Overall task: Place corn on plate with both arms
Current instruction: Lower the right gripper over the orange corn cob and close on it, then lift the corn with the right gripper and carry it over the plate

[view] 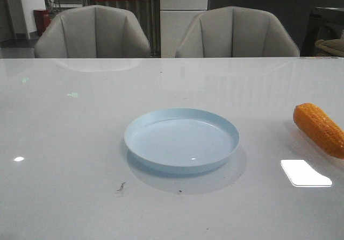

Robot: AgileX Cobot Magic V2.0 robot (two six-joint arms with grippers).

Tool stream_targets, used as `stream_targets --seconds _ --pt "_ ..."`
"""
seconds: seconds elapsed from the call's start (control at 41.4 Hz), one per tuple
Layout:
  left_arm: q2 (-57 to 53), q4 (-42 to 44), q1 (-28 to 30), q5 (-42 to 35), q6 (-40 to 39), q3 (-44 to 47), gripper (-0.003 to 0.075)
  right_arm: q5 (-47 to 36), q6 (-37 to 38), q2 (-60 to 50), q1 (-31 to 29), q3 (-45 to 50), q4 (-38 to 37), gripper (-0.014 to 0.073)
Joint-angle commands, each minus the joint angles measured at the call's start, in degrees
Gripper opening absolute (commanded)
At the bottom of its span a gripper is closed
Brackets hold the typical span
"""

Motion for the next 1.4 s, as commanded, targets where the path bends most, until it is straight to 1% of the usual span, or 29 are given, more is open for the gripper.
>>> stream_targets --seconds 0.0,0.048,0.169,0.242,0.362,0.459,0.58,0.797,0.918,1.377 --pt "-10.6 0.1 1.9 -13.4 -0.8 10.7 0.0422 -1.0 -0.3 2.1 -0.1 -6.8 0.2 0.0579" --pt "-14.8 -0.7 2.9 -17.5 -0.8 17.9 0.0422 0.8 -0.3 4.2 -0.1 -10.6 0.2 0.0579" --pt "-23.7 -2.4 4.8 -25.2 -0.8 29.7 0.0422 6.5 -0.3 11.2 -0.1 -20.7 0.2 0.0579" --pt "-28.8 -2.5 5.6 -27.9 -0.8 35.6 0.0422 9.3 -0.3 15.6 -0.1 -26.2 0.2 0.0579" --pt "-34.6 -2.5 5.9 -28.5 -0.8 40.8 0.0422 13.0 -0.3 23.4 -0.1 -34.3 0.2 0.0579" --pt "-37.4 -2.5 5.9 -27.7 -0.8 42.1 0.0422 16.2 -0.7 29.5 -0.1 -39.3 0.2 0.0579" --pt "-38.7 -2.5 5.9 -27.5 -0.8 42.2 0.0422 19.5 -0.7 35.9 -0.1 -43.2 0.2 0.0579" --pt "-38.7 -2.5 5.9 -27.5 -0.8 42.2 0.0422 21.1 -0.7 43.2 -0.1 -44.1 0.2 0.0579" --pt "-38.7 -2.5 5.9 -27.5 -0.8 42.2 0.0422 21.3 -0.7 45.7 -0.1 -44.1 0.2 0.0579" --pt "-38.7 -2.5 5.9 -27.5 -0.8 42.2 0.0422 20.4 -2.5 49.6 0.0 -44.1 0.2 0.0579"
